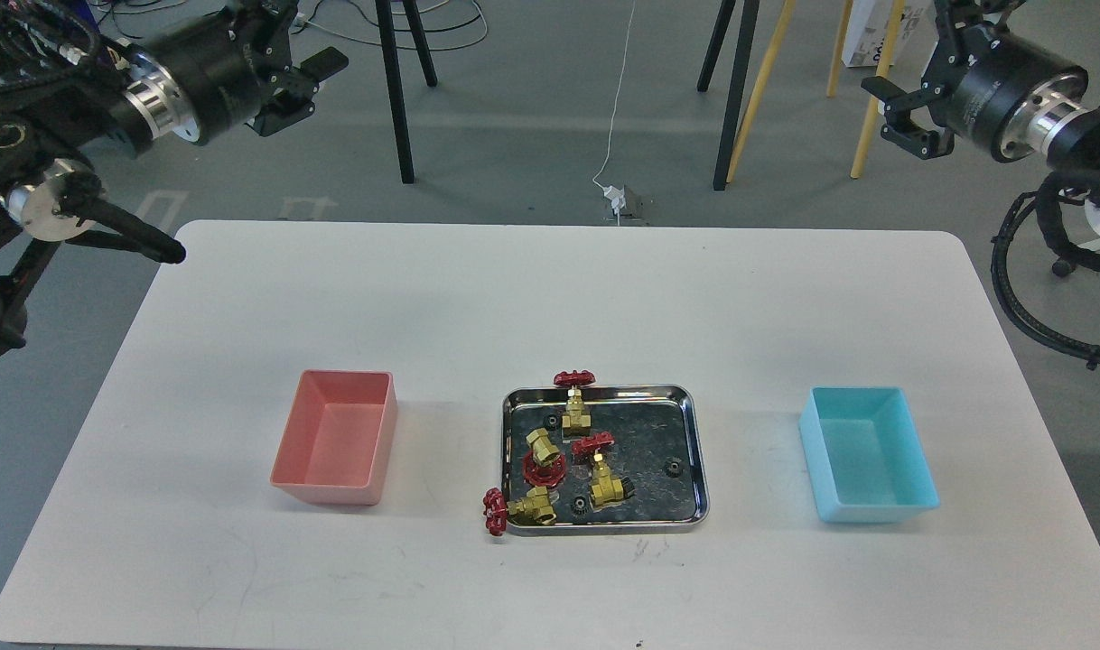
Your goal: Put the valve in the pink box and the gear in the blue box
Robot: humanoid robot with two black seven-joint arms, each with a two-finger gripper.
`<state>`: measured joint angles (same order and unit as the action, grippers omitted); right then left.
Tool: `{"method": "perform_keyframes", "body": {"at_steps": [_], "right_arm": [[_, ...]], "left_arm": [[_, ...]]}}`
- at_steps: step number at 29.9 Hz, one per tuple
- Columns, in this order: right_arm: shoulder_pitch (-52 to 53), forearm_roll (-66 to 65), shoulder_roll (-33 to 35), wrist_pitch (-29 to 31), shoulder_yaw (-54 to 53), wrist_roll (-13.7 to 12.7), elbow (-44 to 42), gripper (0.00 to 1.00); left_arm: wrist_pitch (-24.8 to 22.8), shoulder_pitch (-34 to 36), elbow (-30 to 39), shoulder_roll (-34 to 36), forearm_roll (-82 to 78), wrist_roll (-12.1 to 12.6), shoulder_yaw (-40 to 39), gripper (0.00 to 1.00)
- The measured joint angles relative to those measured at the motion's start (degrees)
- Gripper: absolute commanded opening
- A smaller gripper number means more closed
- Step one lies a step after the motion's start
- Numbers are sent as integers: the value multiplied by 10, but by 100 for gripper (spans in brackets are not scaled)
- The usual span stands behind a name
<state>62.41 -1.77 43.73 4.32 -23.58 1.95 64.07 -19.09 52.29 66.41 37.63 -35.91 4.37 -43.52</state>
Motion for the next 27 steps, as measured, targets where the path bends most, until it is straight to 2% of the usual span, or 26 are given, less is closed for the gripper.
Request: {"method": "perform_keyframes", "body": {"at_steps": [3,10,15,17,18,20,22,24,27], "right_arm": [[1,0,0,0,-9,1,-1,100],[2,0,4,4,-15,2,-1,100],[6,0,6,5,-16,3,-2,99],[6,-1,7,6,-16,3,-2,99],[6,-1,8,7,-16,3,-2,99],[6,-2,11,14,-16,3,-1,99],[7,-4,13,22,-15,2,2,99],[8,-10,17,25,-14,-1,4,99],[9,-22,27,26,-13,-6,3,99]], "left_arm": [[-4,1,3,-1,-2,-6,-3,100],[0,0,-14,-14,-11,-67,-16,100],[-30,1,-72,-19,-15,-120,-28,100],[-38,1,-91,-22,-18,-153,-25,100],[-44,0,-96,-24,-21,-177,-19,100],[-66,-1,-95,-31,-39,-212,8,100],[-78,-1,-67,-37,-80,-225,44,99],[-47,-5,-26,-38,-148,-232,68,99],[56,-35,35,-45,-294,-240,91,98]]}}
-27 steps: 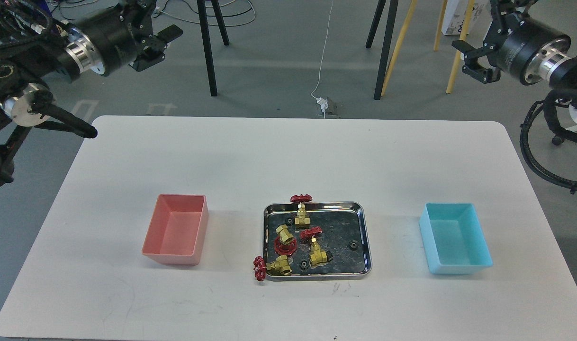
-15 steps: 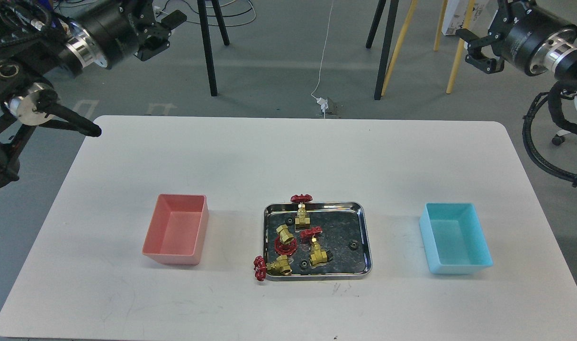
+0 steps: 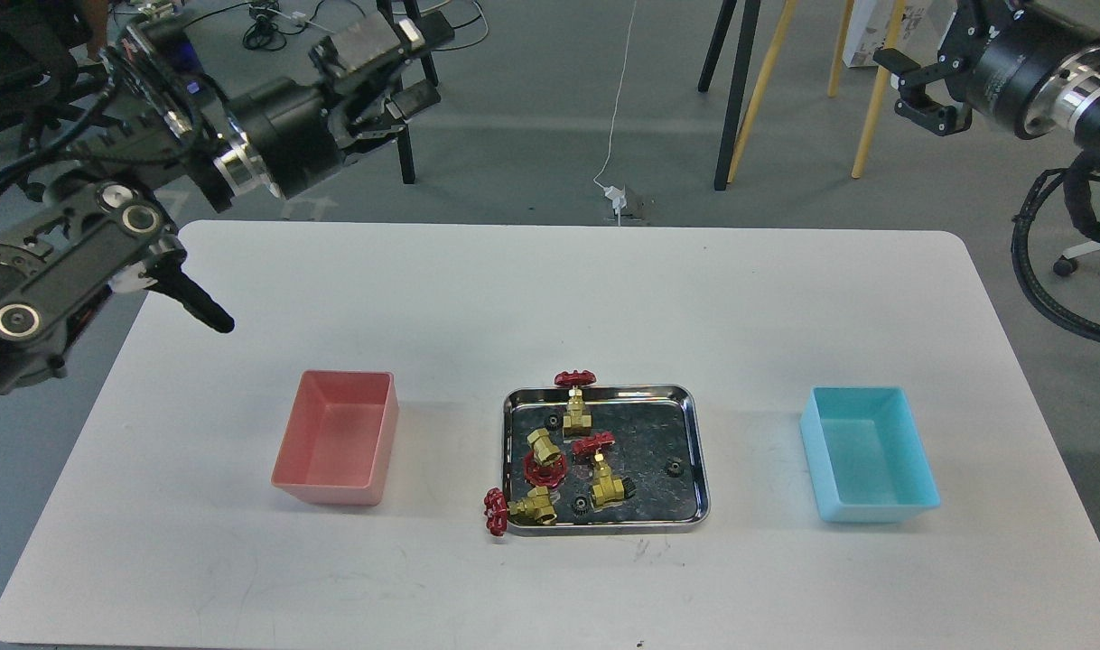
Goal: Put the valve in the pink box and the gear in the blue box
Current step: 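Reach the left gripper to the tray and grasp a brass valve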
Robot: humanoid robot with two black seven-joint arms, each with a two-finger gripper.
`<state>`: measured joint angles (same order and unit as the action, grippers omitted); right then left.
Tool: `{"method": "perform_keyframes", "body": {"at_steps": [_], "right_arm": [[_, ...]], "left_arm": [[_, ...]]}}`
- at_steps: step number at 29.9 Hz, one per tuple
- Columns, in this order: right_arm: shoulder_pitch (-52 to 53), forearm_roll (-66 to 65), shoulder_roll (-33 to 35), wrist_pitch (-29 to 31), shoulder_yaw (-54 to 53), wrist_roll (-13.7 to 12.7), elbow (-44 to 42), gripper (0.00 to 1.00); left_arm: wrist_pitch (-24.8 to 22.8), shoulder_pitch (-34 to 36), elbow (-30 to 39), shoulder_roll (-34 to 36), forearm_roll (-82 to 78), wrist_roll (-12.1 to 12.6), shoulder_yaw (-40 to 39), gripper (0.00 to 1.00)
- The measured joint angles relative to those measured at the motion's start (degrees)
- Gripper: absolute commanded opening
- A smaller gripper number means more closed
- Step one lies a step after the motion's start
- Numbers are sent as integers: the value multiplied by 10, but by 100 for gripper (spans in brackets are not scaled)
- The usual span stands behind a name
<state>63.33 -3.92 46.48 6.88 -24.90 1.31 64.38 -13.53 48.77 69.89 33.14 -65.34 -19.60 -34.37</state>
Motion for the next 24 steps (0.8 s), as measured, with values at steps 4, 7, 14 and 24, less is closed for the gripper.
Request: {"method": "perform_keyframes", "body": {"at_steps": [4,7,14,24], "right_arm": [[2,-17,10,-2,0,-11,-1,99],[7,-29,27,-3,1,-15,-1,99],[14,-41,42,-3,3,-16,0,99],[15,-44,42,-3,3,-16,-1,99]], "left_arm": [[174,-46,41,-34,-237,0,42,98],[294,-70,37,-61,-418,11,90,98],[395,-176,15,-110,-594,34,120,98],[360,-217,-104,-180,-597,35,128,100]]}}
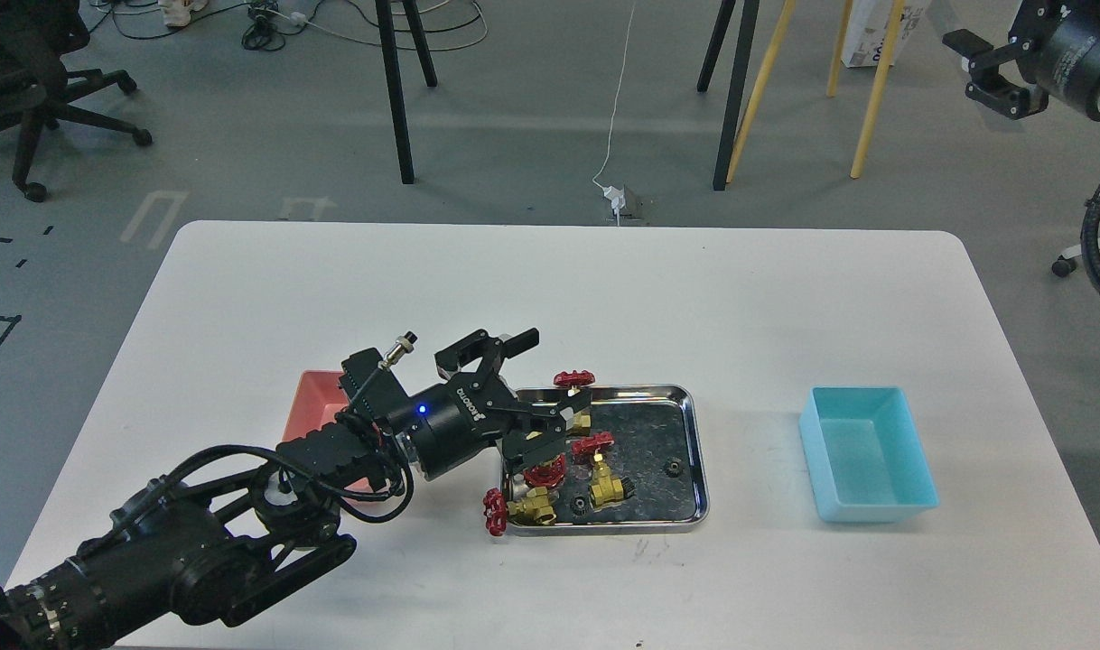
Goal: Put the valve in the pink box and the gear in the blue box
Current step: 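Reach the left gripper to the tray and grasp a brass valve, then carry the valve with the left gripper over the pink box and release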
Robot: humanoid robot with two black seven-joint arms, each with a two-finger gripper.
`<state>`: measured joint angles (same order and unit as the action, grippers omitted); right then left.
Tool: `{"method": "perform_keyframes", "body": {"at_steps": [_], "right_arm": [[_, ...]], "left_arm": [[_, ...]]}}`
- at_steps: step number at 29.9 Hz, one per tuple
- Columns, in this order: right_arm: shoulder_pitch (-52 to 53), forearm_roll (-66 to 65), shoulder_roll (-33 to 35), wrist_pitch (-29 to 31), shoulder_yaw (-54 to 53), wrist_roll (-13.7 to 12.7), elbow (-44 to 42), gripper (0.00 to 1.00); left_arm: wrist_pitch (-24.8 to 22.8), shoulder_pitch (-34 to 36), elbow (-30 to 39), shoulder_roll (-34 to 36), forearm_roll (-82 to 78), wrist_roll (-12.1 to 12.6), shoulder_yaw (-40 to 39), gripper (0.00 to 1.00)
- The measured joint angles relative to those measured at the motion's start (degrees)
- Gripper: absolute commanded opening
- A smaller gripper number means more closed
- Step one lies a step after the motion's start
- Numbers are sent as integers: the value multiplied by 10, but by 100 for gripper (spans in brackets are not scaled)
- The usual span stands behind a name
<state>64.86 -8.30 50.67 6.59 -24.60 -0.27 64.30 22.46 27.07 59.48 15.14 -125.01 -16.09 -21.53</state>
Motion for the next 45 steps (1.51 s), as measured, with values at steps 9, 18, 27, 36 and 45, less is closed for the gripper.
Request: {"method": "perform_keyframes", "body": {"at_steps": [9,18,27,36,45], "right_arm": [[0,-12,-1,0,-1,0,1,99],[1,-13,-3,0,0,0,-3,99],[4,-13,-4,-1,1,0,-4,99],[5,-18,-6,-1,2,1,-10,99],[2,-22,-13,0,5,1,-37,99]], "left_arm": [[-1,-10,-78,-41,0,-6,21,100],[-5,-24,-94,-59,0,-6,34,90],[-17,-21,-97,-54,0,24,38,38],[-31,-22,-91,-50,0,26,39,24],[-33,-7,26,23,18,32,15,24]]}}
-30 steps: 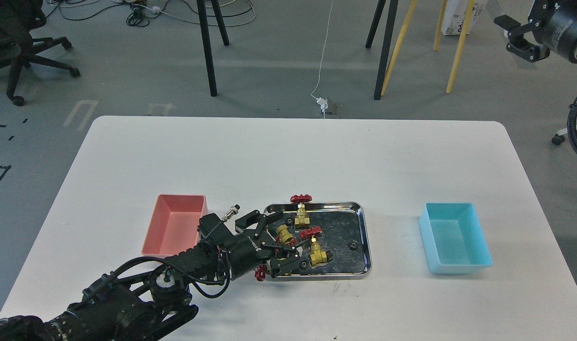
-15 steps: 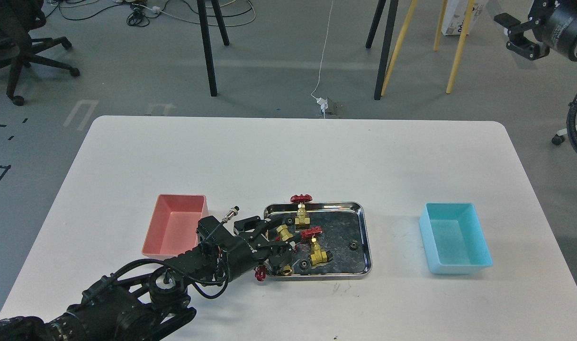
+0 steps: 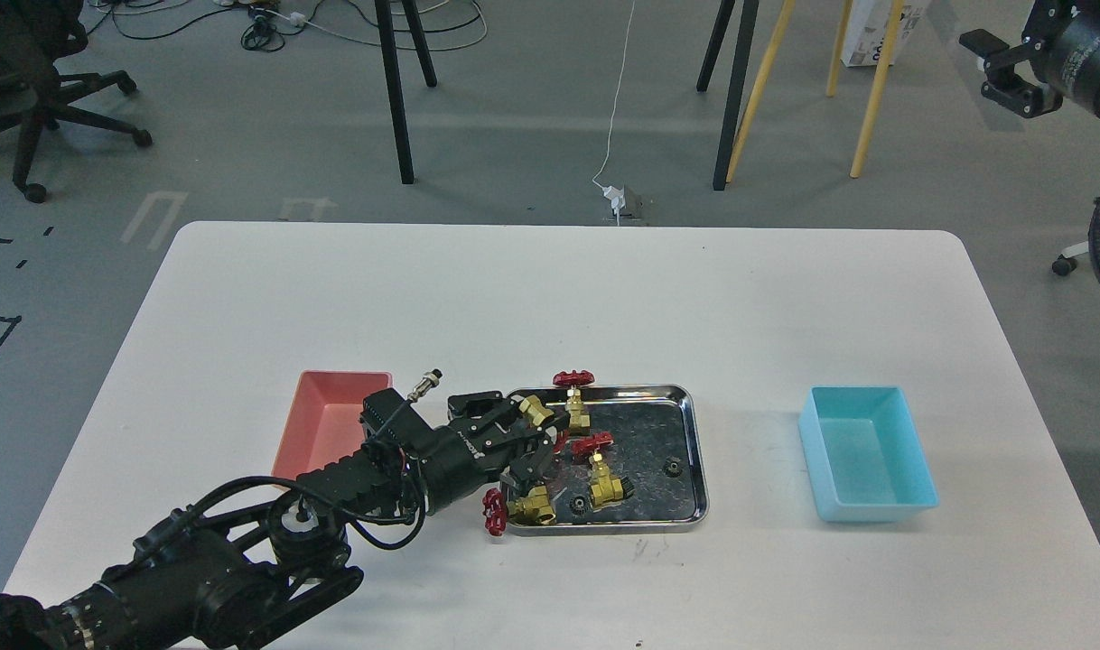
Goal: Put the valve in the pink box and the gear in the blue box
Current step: 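Carry the valve with the left gripper over the pink box and release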
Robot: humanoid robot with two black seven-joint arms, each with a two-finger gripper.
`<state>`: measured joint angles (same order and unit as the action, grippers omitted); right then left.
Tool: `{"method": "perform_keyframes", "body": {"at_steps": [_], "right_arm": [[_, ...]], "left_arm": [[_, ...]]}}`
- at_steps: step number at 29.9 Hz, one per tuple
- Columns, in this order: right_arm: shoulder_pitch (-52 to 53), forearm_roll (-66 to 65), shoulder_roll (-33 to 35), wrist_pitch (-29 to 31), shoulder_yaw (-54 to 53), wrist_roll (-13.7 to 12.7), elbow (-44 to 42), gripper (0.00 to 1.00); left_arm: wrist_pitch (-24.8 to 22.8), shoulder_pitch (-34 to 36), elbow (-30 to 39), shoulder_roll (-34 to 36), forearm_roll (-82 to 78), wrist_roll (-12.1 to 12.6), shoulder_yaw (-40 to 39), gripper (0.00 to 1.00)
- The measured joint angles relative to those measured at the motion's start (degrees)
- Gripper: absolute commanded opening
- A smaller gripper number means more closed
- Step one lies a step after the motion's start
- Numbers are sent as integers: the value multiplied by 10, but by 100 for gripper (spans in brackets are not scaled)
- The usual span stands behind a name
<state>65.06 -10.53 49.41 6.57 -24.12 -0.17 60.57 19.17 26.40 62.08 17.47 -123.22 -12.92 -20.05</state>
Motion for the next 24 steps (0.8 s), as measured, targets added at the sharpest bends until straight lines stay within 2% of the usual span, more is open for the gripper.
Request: {"method": "perform_keyframes", "body": {"at_steps": [4,8,15,24], "right_arm": [[0,0,0,0,0,0,0,98],[2,-5,-4,0,0,0,0,98],[0,-34,-14,3,-1,0,7,98],[-13,-329,-43,43,67,5,129,98]], "left_arm": [[0,0,60,69,54,8,-30,24],[2,-27,97,145,63,15,-64,24],[3,-102,120,228,64,16,-111,24],[14,-117,94,236,65,11,-123,24]]}}
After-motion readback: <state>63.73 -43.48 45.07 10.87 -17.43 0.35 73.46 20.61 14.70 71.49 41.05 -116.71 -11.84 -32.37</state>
